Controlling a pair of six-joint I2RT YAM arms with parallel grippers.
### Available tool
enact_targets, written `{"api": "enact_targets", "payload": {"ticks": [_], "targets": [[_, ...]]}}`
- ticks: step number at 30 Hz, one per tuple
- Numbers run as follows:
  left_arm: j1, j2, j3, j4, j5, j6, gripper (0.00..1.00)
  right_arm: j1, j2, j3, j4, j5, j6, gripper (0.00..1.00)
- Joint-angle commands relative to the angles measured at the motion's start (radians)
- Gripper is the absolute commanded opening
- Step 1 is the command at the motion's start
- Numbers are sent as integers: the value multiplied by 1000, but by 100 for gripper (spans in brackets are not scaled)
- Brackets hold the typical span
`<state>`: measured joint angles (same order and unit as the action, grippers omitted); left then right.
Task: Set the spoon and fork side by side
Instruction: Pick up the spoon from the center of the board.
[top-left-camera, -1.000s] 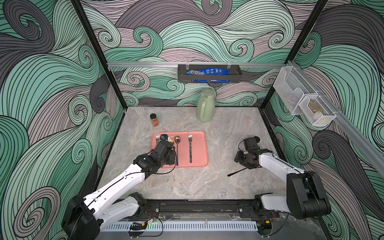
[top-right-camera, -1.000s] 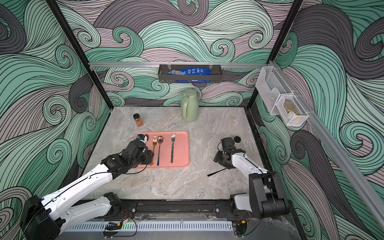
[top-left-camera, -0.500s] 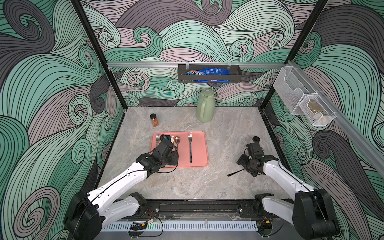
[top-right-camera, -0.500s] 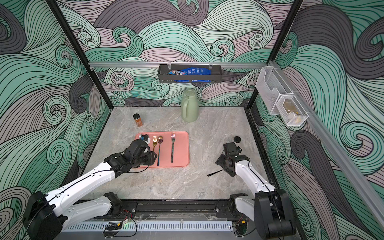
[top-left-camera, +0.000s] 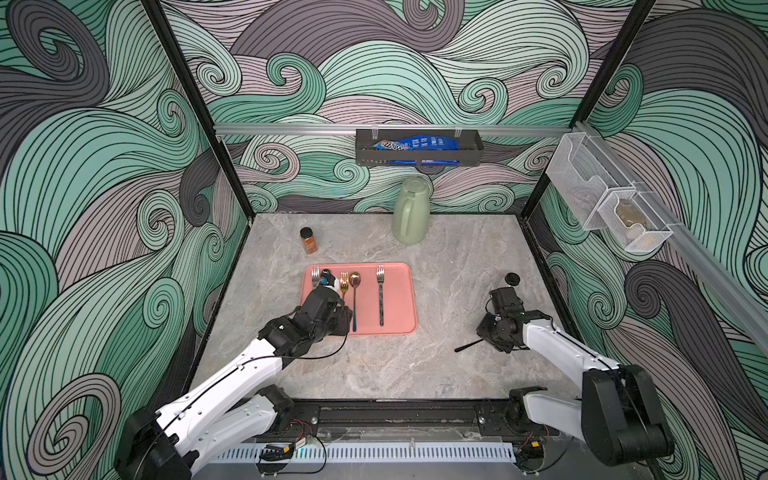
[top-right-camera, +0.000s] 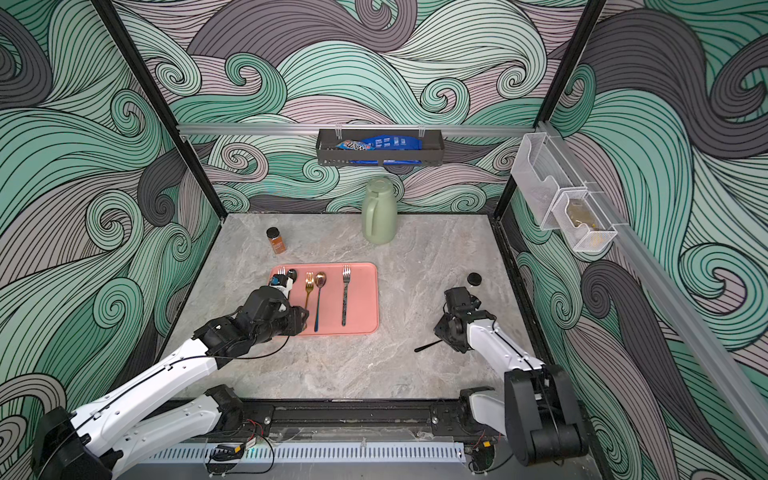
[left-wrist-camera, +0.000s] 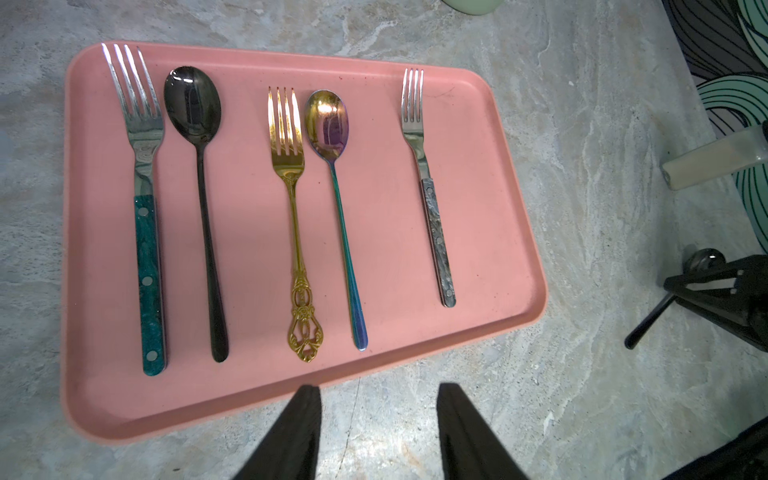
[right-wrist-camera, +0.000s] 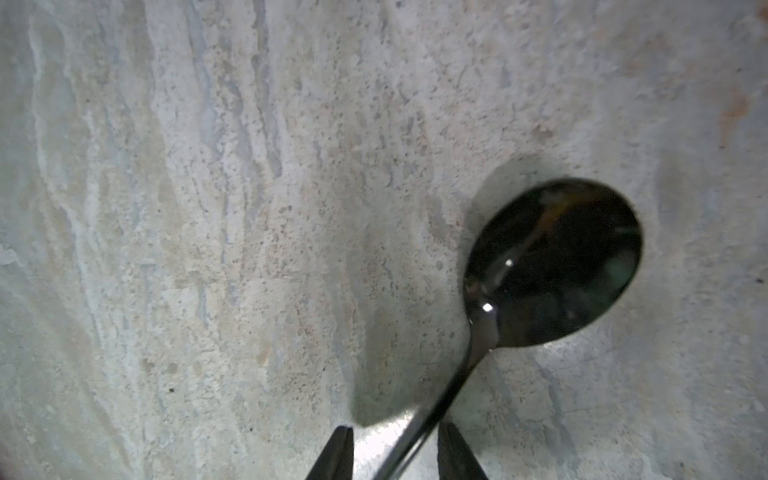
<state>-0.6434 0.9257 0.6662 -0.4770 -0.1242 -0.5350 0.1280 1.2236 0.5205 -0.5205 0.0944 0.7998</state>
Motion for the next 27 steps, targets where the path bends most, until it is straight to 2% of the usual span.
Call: {"api": "enact_targets", "payload": {"ticks": [1, 6, 10, 19, 27], "targets": [[7, -16, 4, 5, -17, 1, 49, 29, 38, 1, -12, -24, -5, 31], [7, -15, 15, -15, -21, 0, 49, 65, 79, 27, -10, -31, 0, 17], [7, -29, 15, -24, -34, 6, 49, 132, 115, 55, -4, -33, 29, 16], [7, -63, 18, -48, -60, 18, 49, 292, 249, 152, 3, -21, 65, 6], [7, -78, 23, -69, -70, 23, 49, 343, 323, 274, -74, 54, -13, 1]]}}
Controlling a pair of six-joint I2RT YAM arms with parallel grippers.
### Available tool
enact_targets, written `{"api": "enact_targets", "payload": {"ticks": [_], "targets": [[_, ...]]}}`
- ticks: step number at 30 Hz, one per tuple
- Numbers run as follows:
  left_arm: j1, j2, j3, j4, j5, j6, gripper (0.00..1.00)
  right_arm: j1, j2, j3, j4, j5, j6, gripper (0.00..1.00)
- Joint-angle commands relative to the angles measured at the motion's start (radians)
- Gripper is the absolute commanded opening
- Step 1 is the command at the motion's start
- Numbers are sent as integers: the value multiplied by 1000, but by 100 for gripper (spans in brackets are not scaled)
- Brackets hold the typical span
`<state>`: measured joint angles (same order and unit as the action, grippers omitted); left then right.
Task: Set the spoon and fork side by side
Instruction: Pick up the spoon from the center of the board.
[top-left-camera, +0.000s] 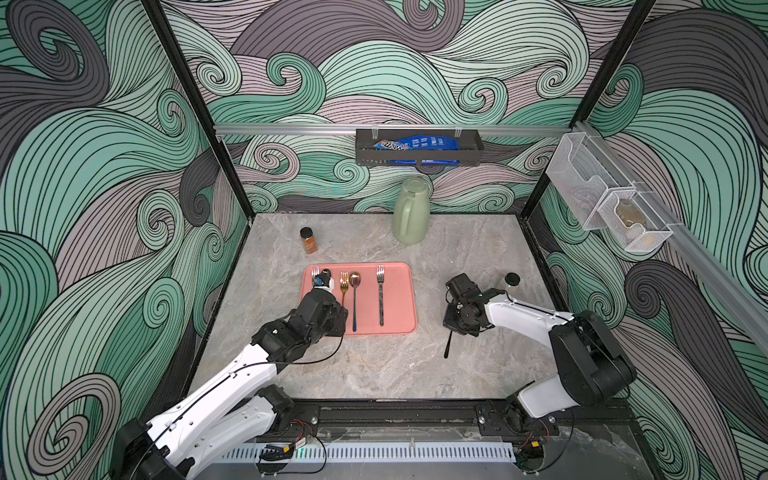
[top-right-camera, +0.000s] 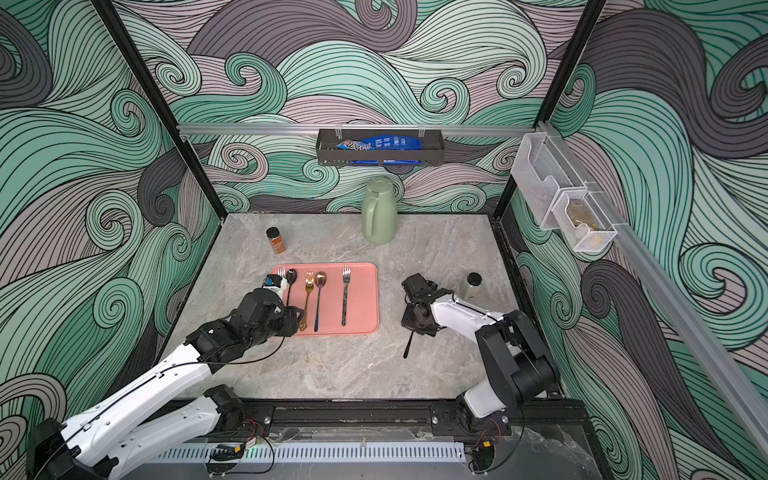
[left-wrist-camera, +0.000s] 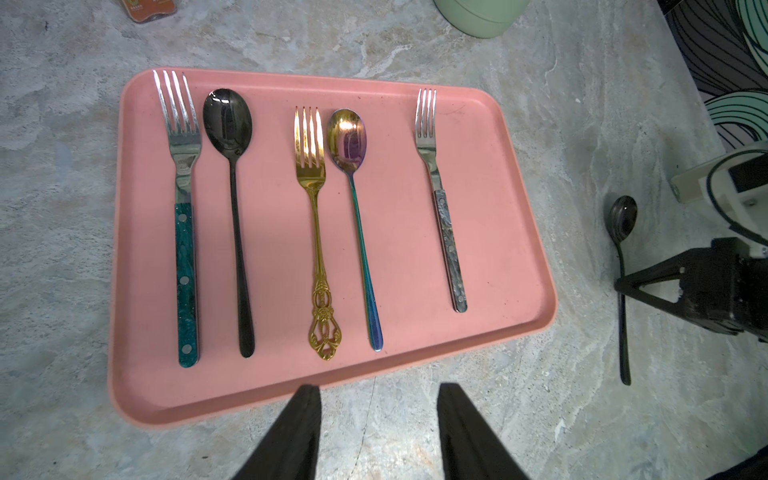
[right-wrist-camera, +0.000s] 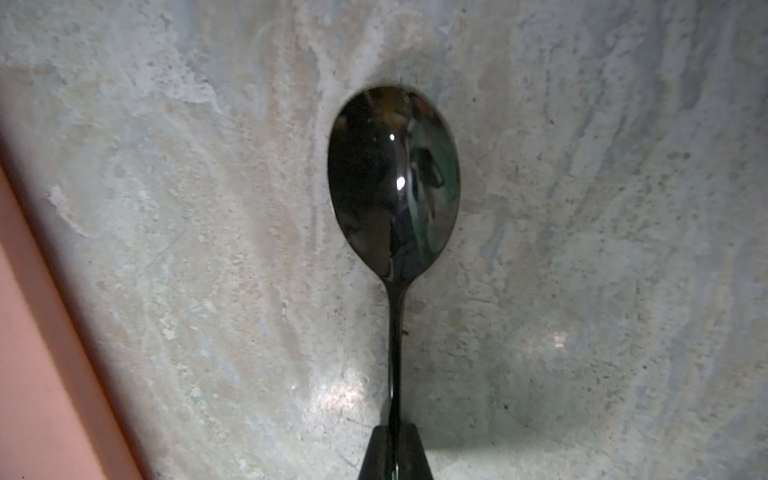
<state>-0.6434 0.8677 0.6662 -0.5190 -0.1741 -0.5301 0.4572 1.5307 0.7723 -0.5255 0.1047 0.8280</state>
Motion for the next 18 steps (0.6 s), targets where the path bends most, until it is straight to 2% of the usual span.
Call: {"api": "enact_targets", "payload": {"ticks": [1, 9, 18], "targets": [[7, -23, 23, -29, -22, 18, 49, 17, 16, 41, -83, 55, -58, 1], [6, -18, 24, -35, -26, 18, 49, 55, 29, 211, -159, 75, -159, 0], [7, -9, 15, -35, -42, 18, 50, 129, 146, 364, -133, 47, -193, 0]]}}
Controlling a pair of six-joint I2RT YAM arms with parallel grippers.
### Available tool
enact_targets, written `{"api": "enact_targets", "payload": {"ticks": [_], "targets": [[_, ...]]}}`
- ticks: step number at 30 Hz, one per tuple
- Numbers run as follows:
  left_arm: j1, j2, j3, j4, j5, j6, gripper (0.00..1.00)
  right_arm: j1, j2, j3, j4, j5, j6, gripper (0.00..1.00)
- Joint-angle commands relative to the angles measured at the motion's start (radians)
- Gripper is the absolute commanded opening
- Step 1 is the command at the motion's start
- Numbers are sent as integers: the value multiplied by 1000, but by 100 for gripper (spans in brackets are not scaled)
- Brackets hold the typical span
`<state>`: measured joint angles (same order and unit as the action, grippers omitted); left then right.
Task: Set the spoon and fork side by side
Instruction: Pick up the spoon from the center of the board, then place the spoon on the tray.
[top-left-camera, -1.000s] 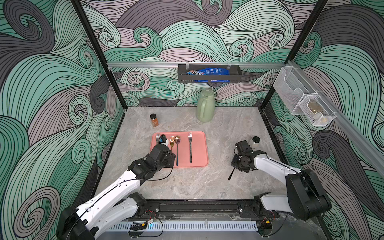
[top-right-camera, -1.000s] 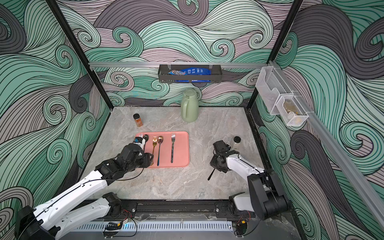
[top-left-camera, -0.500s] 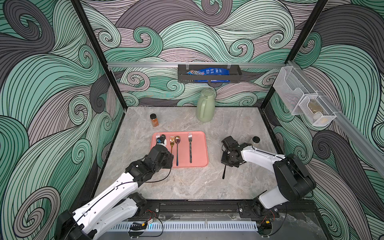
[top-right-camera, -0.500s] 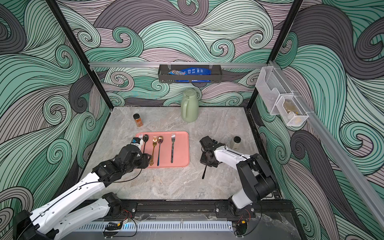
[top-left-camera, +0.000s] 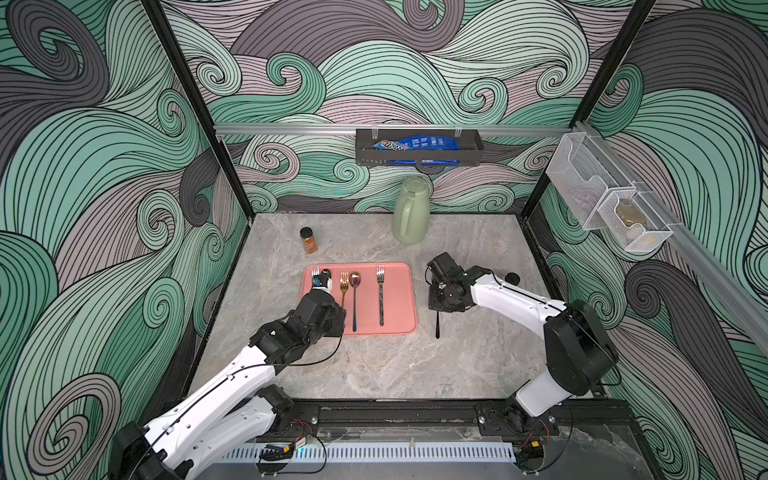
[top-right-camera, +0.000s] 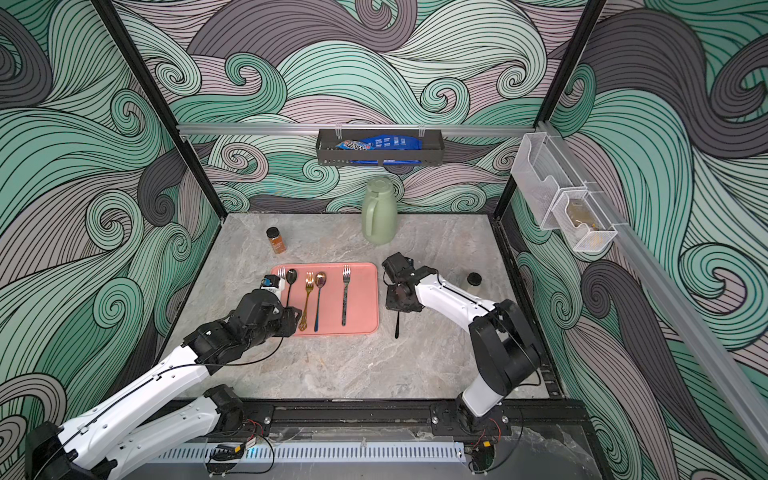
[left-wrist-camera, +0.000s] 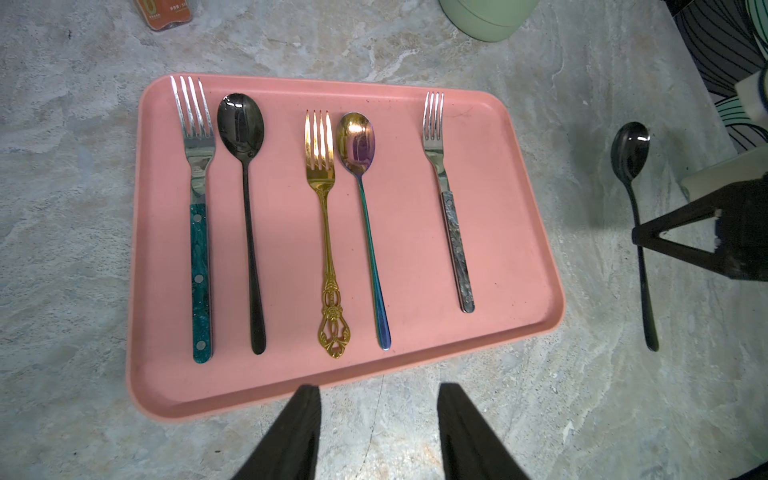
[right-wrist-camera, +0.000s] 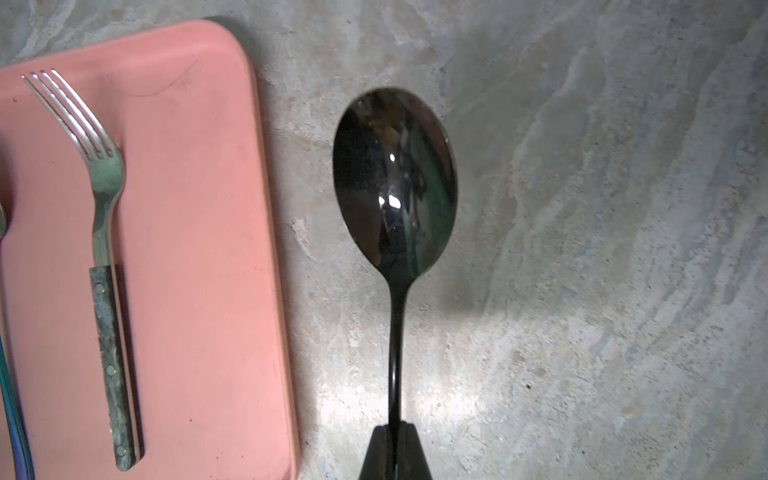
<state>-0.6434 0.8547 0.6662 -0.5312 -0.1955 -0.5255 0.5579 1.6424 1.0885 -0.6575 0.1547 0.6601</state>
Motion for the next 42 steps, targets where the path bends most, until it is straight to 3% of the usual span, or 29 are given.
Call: {"api": "enact_targets", "payload": {"ticks": [1, 7, 12, 35, 42], "targets": [[7, 5, 13, -23, -21, 13, 50, 43, 64, 80, -5, -3, -25, 0], [7, 7, 13, -27, -12, 6, 49, 139, 283, 347, -100, 41, -31, 0], [6, 3, 12, -26, -11, 6, 50, 180, 394, 474, -133, 48, -24, 0], [7, 0, 14, -45, -32, 0, 50, 172, 512, 511, -34, -25, -5, 0], [6, 14, 33, -51, -37, 5, 50, 163, 485, 516, -45, -23, -7, 22]]}}
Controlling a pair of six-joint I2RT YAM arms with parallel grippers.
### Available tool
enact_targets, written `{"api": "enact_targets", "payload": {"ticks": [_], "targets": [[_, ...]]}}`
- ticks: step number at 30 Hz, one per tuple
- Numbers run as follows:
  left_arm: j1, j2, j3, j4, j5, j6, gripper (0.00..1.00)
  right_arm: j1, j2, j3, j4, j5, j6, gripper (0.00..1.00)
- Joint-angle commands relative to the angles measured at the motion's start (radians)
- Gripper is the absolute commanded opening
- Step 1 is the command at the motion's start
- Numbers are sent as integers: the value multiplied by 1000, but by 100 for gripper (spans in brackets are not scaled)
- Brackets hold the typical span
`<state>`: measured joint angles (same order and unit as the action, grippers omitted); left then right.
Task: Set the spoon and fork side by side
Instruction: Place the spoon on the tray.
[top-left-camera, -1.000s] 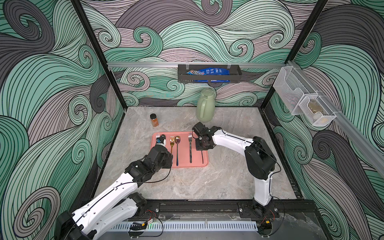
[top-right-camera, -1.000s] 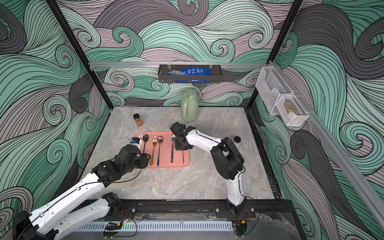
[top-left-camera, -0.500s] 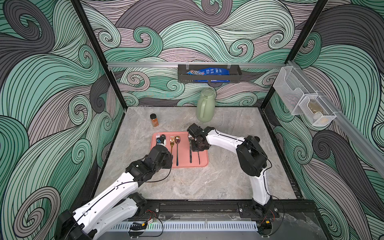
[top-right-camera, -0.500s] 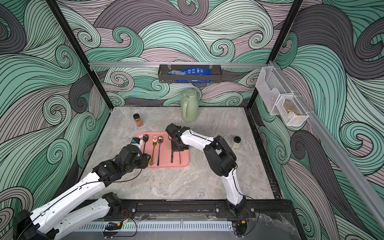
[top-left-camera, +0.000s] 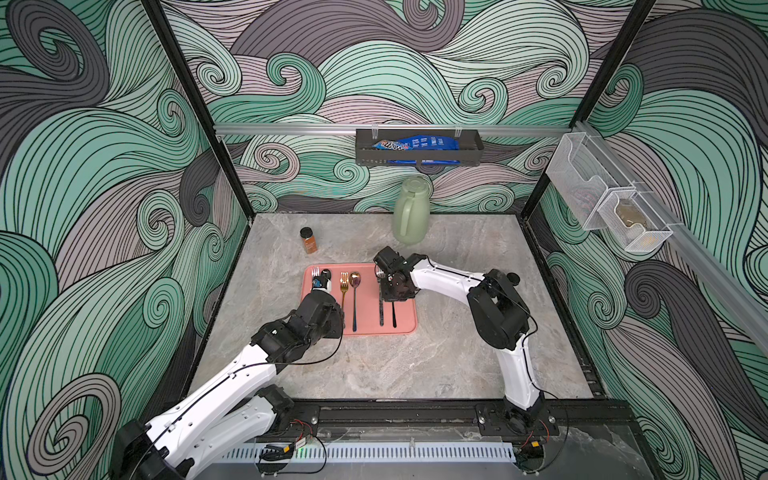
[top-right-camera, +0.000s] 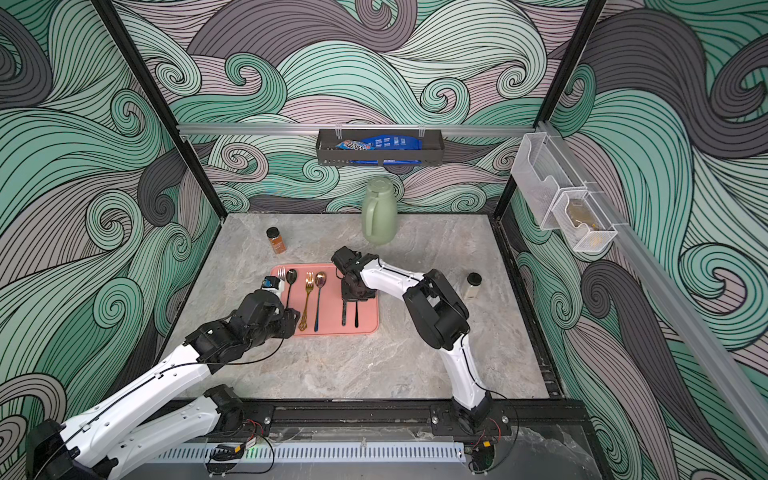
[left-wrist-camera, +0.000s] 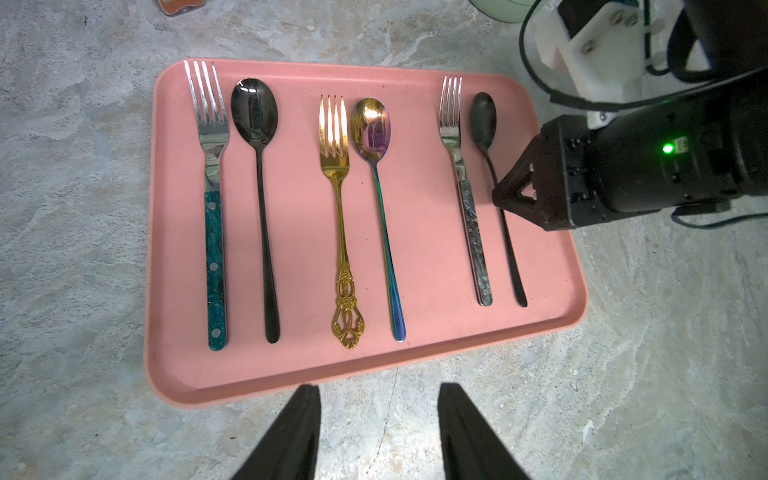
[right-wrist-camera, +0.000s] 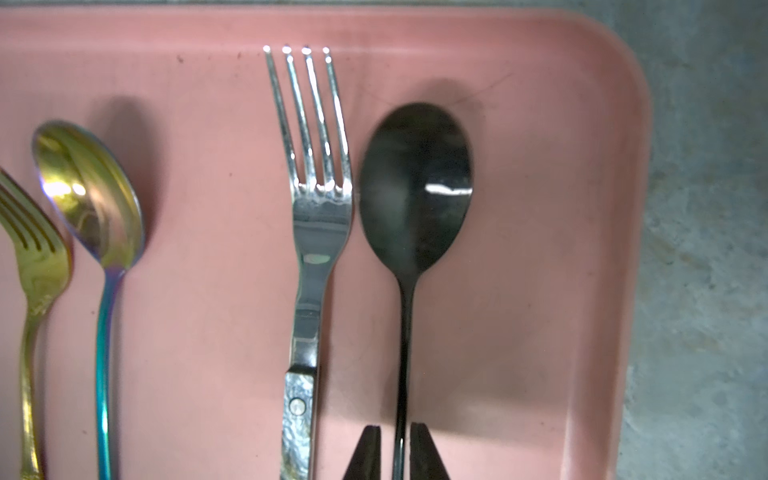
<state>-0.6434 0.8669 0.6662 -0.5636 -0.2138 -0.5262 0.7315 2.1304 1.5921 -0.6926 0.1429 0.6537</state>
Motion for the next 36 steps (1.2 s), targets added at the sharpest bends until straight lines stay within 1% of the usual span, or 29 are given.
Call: {"api": "enact_targets", "payload": {"ticks": [1, 9, 11, 13, 15, 21, 24, 29, 33, 36], "targets": [[6, 3, 35, -17, -20, 6, 50, -13, -11, 13, -9, -11, -1, 23], [7, 13, 42, -18, -26, 10, 50, -20, -29, 15, -29, -7, -11, 24], [6, 14, 42, -18, -35, 13, 50, -21, -64, 21, -36, -4, -20, 24], [7, 17, 44, -17, -45, 15, 50, -20, -76, 18, -27, -3, -26, 30], [7, 22, 47, -19, -52, 15, 50, -20, -80, 13, -7, -10, -38, 33], [7, 29, 57, -30, -64, 15, 50, -20, -41, 29, -12, -2, -50, 34], [7, 25, 51, -30, -70, 14, 50, -19, 13, 39, -12, -9, -62, 34], [7, 26, 46, -31, -73, 15, 50, -11, 41, 41, 11, -31, -94, 40], [6, 26, 44, -31, -77, 16, 50, -10, 56, 46, 7, -24, -99, 40], [7, 28, 42, -30, -79, 17, 50, -10, 68, 55, -4, -12, -101, 37]]}}
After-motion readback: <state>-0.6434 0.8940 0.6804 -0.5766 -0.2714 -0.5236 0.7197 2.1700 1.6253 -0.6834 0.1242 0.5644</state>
